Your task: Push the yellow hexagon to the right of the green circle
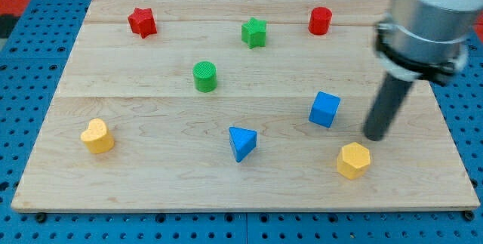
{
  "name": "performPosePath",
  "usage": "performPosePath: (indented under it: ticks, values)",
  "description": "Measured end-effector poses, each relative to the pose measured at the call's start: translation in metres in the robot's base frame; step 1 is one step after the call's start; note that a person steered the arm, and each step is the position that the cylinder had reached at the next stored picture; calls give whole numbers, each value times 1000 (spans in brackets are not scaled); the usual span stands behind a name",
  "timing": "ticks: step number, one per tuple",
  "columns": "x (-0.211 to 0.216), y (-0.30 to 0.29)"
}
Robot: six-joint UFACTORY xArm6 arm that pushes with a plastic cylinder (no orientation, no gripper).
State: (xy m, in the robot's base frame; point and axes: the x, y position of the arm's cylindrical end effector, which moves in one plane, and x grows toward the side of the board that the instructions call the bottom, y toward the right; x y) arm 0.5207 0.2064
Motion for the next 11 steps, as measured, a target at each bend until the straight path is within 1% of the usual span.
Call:
performPosePath:
  ticks: [1, 2, 3, 4, 5, 6, 7, 8, 9, 10, 11]
  values:
    - [7, 71]
    - [55, 56]
    - [72, -22]
    - [36, -92]
    - [-7, -102]
    - [-24, -141]
    - [-58, -158]
    - [-76, -173]
    - [-80, -206]
    - [-91, -217]
    - [-134, -223]
